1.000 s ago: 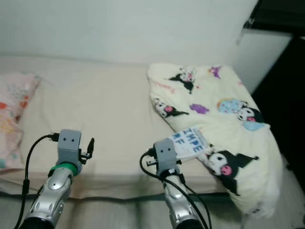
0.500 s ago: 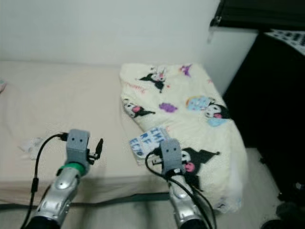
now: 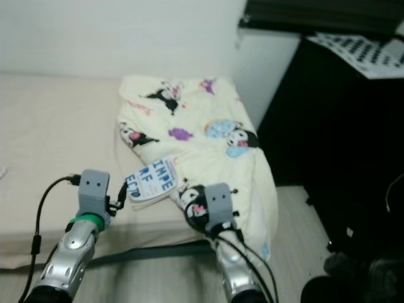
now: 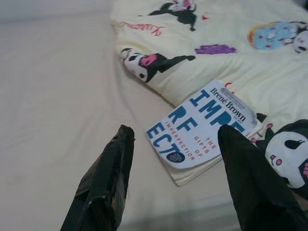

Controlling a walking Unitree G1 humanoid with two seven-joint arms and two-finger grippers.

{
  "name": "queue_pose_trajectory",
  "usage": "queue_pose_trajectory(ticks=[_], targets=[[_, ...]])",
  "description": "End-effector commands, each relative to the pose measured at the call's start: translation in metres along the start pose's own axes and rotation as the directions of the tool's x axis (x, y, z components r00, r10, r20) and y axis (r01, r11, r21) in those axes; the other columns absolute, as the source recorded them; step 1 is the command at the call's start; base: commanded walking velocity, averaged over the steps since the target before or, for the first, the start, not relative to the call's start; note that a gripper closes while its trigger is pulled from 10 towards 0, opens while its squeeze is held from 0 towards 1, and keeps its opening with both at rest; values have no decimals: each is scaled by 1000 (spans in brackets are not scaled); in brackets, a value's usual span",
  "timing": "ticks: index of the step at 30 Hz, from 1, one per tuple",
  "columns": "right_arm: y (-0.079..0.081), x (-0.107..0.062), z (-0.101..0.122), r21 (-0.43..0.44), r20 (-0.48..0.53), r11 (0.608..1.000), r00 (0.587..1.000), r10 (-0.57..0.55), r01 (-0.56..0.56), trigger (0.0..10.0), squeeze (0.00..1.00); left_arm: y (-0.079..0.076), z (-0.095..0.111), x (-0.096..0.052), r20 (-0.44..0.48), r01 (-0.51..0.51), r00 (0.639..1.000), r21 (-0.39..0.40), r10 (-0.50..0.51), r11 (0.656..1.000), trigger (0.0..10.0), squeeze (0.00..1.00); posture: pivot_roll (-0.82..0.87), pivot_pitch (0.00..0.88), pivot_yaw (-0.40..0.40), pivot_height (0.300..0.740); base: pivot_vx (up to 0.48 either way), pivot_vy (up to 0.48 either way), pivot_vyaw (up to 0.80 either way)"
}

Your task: Clean up the room

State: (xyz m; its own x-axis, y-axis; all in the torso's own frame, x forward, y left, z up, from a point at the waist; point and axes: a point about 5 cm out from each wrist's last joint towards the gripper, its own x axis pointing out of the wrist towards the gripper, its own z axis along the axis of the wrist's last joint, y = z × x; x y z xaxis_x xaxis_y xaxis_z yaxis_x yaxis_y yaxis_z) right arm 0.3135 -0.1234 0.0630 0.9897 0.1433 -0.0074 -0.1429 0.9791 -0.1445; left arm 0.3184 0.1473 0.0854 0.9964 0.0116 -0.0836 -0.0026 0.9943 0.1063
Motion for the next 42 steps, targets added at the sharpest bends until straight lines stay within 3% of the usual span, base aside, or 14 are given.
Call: queue_pose_trajectory(ticks=[1, 14, 26, 32, 33, 36, 42], targets=[[-3, -4, -8, 1, -32, 1000, 999, -9, 9, 10000, 0, -2, -9, -4, -38, -2, 999, -9, 1, 1000, 10000, 0, -11, 51, -5, 740, 0, 0, 0], [-3, -5, -9, 2, -34, 1000, 999, -6, 6, 10000, 0, 2, -11, -5, -43, -29, 999, -33, 28, 999, 10000, 0, -10, 53, -6, 740, 0, 329, 0], [-4, -4, -6, -1, -24, 1000, 1000, -10, 10, 10000, 0, -5, -16, -3, -91, 23, 996, -9, -23, 1000, 10000, 0, -16, 48, -4, 740, 0, 0, 0], [-6, -2, -1, -14, 1, 1000, 1000, -28, 28, 10000, 0, -9, -11, 0, -74, 110, 992, 86, -104, 990, 10000, 0, -16, 45, -4, 740, 0, 0, 0], [-8, 0, 3, -19, 19, 999, 999, -41, 41, 10000, 0, -8, -1, 3, -24, 127, 992, 144, -125, 981, 10000, 0, -17, 46, -3, 740, 0, 0, 0], [-9, 2, 8, -16, 44, 999, 998, -46, 46, 10000, 0, -8, 5, 4, 12, 142, 989, 186, -147, 972, 10000, 0, -17, 46, -2, 740, 0, 0, 0], [-8, 5, 17, 5, 83, 999, 996, -43, 43, 10000, 0, -12, 8, 3, 32, 175, 982, 176, -183, 969, 10000, 0, -18, 47, 0, 740, 0, 0, 0]])
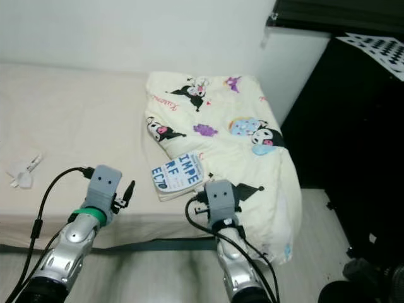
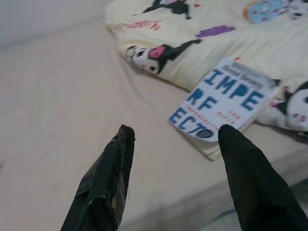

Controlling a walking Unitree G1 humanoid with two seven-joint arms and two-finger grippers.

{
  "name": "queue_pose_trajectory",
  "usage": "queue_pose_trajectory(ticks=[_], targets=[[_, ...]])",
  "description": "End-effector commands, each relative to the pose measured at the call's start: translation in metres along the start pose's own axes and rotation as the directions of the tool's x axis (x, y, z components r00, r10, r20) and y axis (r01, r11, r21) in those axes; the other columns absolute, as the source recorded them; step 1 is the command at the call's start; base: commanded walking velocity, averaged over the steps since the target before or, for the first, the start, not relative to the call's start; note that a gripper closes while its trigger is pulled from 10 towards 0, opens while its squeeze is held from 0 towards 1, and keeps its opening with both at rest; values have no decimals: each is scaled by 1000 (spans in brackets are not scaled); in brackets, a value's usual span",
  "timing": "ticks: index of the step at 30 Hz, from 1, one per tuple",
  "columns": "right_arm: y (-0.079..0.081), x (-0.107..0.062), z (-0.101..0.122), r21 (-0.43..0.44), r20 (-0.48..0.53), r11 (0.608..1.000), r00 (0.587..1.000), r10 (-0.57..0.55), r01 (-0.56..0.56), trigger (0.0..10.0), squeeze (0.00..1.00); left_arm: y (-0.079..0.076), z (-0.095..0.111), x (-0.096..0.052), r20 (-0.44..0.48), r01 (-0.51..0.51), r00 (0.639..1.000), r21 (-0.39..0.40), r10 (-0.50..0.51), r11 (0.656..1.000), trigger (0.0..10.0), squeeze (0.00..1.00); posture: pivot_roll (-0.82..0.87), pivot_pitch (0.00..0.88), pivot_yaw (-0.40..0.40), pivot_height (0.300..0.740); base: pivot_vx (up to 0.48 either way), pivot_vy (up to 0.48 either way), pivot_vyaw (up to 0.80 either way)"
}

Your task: Clean up the room

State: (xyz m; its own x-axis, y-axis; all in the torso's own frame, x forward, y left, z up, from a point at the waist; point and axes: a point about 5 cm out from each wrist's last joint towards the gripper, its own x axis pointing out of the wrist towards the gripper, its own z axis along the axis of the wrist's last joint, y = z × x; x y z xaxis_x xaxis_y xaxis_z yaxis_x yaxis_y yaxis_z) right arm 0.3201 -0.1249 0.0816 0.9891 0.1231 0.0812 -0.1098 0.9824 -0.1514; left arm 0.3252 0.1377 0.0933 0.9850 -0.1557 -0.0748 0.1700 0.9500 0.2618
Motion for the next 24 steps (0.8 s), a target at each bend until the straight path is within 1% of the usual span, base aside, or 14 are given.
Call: queue_pose_trajectory(ticks=[1, 5, 12, 15, 24], targets=[[-2, -1, -1, 16, 3, 1000, 1000, -9, 9, 10000, 0, -4, 1, -2, 15, 18, 1000, -3, -18, 1000, 10000, 0, -18, 47, 0, 740, 0, 0, 0], [1, -1, 2, 26, 14, 1000, 1000, 5, -5, 10000, 0, -5, 1, -2, 7, 6, 1000, -5, -6, 1000, 10000, 0, -17, 51, -3, 740, 0, 0, 0], [2, -2, 1, 22, 9, 1000, 1000, 10, -10, 10000, 0, -3, 2, -2, 29, -10, 1000, 4, 9, 1000, 10000, 0, -17, 51, -3, 740, 0, 0, 0], [1, -2, -1, 22, 0, 1000, 1000, 9, -9, 10000, 0, -1, 3, -2, 34, -29, 999, 1, 29, 1000, 10000, 0, -19, 52, -2, 740, 319, 0, 0], [2, -4, -2, 23, -8, 1000, 1000, 8, -8, 10000, 0, -1, 4, -2, 41, -31, 999, 2, 31, 1000, 10000, 0, -18, 52, 1, 740, 338, 0, 0]])
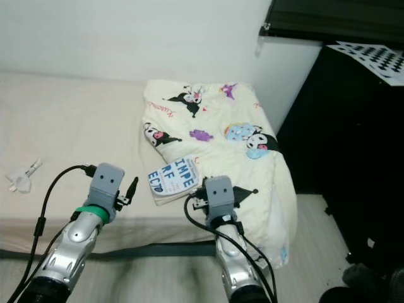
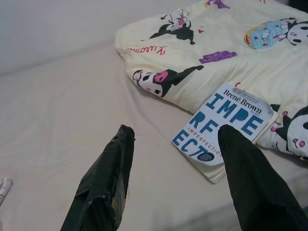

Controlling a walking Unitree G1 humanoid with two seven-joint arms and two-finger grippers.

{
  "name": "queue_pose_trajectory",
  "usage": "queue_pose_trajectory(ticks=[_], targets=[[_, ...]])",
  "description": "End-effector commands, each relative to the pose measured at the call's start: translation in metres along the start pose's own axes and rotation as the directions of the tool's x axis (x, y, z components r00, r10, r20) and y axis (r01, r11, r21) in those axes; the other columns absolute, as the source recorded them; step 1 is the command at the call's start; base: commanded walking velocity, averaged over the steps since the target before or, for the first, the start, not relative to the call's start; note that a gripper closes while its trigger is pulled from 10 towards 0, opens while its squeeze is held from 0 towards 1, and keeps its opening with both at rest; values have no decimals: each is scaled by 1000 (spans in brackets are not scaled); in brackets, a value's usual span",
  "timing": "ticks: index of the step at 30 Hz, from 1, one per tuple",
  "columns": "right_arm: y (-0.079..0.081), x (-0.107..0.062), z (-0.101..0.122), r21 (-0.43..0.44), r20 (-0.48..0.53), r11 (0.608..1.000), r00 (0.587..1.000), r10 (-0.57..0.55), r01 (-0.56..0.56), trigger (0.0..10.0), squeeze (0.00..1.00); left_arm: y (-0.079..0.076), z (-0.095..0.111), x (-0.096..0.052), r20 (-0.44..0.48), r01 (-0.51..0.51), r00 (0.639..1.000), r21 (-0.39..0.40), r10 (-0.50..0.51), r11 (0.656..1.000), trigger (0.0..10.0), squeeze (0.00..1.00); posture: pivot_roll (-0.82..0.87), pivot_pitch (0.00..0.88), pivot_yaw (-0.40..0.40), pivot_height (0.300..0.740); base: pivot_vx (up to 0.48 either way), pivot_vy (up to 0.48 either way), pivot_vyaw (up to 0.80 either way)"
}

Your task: Clean up the room

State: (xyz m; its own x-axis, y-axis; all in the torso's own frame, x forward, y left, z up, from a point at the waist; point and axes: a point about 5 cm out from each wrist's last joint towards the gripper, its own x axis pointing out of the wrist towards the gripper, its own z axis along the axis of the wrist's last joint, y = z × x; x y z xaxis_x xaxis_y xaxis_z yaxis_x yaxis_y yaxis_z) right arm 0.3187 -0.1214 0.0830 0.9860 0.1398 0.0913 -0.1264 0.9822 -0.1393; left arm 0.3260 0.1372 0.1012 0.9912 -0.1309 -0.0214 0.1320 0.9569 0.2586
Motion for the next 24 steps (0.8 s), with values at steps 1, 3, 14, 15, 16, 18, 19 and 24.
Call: queue_pose_trajectory(ticks=[1, 3, 14, 15, 16, 18, 19, 24], targets=[[-1, -3, -5, 9, -23, 1000, 1000, -8, 8, 10000, 0, -3, -3, -2, -4, 8, 1000, 8, -8, 1000, 10000, 0, -18, 50, 3, 740, 341, 0, 0], [-1, -3, -5, 9, -25, 1000, 1000, -9, 9, 10000, 0, -2, -3, -2, -3, 8, 1000, 8, -8, 1000, 10000, 0, -18, 50, 3, 740, 341, 0, 0], [-1, -4, -6, 7, -31, 1000, 999, -11, 12, 10000, 0, -3, -3, -2, -2, 9, 1000, 7, -9, 1000, 10000, 0, -20, 52, 4, 740, 343, 0, 0], [-1, -4, -6, 7, -31, 1000, 999, -11, 12, 10000, 0, -3, -3, -2, -2, 9, 1000, 7, -9, 1000, 10000, 0, -20, 52, 4, 740, 341, 0, 0], [-1, -4, -6, 7, -31, 1000, 999, -11, 12, 10000, 0, -3, -3, -2, -2, 9, 1000, 7, -9, 1000, 10000, 0, -20, 52, 4, 740, 341, 0, 0], [-2, -4, -7, 6, -33, 1000, 999, -12, 12, 10000, 0, -4, -3, -2, -2, 11, 1000, 5, -11, 1000, 10000, 0, -20, 52, 4, 740, 0, 0, 0], [-2, -5, -7, 5, -35, 1000, 999, -13, 13, 10000, 0, -5, -3, -2, -3, 12, 1000, 2, -12, 1000, 10000, 0, -23, 53, 4, 740, 0, 0, 0], [-2, -5, -8, 4, -38, 1000, 999, -14, 14, 10000, 0, -7, -4, -2, -6, 26, 1000, -8, -26, 1000, 10000, 0, -23, 53, 4, 740, 0, 0, 0]])
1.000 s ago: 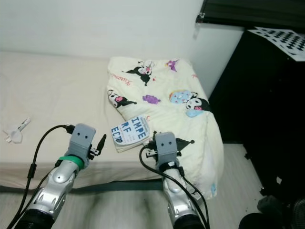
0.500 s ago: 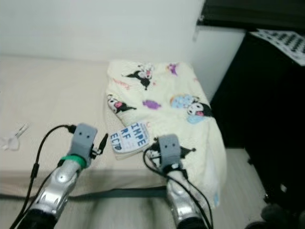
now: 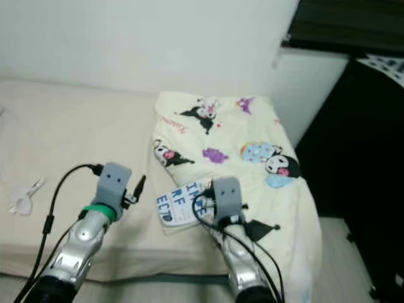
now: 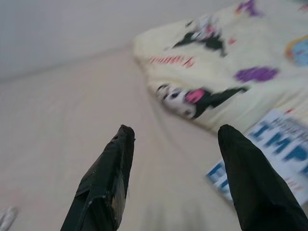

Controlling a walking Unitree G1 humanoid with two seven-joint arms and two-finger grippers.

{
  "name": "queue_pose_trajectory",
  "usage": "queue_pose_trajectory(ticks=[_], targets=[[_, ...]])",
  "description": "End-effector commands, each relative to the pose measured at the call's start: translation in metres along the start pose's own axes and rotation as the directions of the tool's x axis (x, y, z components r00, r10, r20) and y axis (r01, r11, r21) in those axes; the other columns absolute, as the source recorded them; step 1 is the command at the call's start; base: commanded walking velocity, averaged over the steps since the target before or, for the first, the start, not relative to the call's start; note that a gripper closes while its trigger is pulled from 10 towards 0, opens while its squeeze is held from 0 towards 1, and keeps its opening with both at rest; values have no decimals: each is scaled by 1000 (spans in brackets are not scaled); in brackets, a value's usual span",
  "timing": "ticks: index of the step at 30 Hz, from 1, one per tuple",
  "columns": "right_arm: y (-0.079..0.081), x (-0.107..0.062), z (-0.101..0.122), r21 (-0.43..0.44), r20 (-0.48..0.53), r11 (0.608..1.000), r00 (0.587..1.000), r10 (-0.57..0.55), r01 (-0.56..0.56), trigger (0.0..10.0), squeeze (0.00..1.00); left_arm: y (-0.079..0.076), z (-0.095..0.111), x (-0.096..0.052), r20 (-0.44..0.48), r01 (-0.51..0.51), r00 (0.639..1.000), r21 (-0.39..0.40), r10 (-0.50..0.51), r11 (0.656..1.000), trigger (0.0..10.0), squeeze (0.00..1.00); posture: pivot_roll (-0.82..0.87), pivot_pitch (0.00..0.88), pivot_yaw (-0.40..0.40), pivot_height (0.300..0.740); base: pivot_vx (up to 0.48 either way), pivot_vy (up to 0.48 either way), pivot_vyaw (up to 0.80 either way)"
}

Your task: Clean up the room

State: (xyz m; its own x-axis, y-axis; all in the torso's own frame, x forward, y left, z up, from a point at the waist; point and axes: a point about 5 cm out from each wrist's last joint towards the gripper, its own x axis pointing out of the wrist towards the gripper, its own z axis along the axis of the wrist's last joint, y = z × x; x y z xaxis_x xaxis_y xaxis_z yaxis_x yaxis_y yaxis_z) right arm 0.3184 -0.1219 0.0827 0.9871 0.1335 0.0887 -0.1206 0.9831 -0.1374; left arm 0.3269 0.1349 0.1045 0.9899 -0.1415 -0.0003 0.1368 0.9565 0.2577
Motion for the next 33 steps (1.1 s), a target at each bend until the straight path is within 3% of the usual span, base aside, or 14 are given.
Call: queue_pose_trajectory(ticks=[1, 14, 20, 21, 25, 33], targets=[[-2, -5, -8, 3, -34, 1000, 999, -8, 8, 10000, 0, -7, -8, -4, -27, 27, 999, -12, -27, 1000, 10000, 0, -24, 56, 4, 740, 0, 0, 0], [-4, -9, -16, -17, -73, 1000, 997, -14, 13, 10000, 0, -17, -22, -14, -56, 104, 993, 3, -103, 995, 10000, 0, -22, 57, 1, 735, 0, 0, 0], [-5, -12, -20, 2, -92, 1000, 996, -18, 18, 10000, 0, -20, -36, -26, -68, 200, 979, 190, -190, 961, 10000, 0, -20, 59, -2, 710, 0, 0, 0], [-5, -12, -20, 2, -92, 1000, 996, -18, 18, 10000, 0, -20, -36, -26, -68, 200, 979, 190, -190, 961, 10000, 0, -20, 59, -2, 710, 0, 0, 0], [-6, -12, -21, 8, -97, 1000, 995, -20, 20, 10000, 0, -17, -41, -33, -72, 249, 968, 322, -238, 914, 10000, 0, -17, 57, -4, 690, 0, 0, 0], [-7, -12, -21, 3, -96, 1000, 995, -17, 17, 10000, 0, -11, -42, -34, -62, 244, 969, 357, -238, 902, 10000, 0, -17, 57, -4, 655, 0, 0, 0]])
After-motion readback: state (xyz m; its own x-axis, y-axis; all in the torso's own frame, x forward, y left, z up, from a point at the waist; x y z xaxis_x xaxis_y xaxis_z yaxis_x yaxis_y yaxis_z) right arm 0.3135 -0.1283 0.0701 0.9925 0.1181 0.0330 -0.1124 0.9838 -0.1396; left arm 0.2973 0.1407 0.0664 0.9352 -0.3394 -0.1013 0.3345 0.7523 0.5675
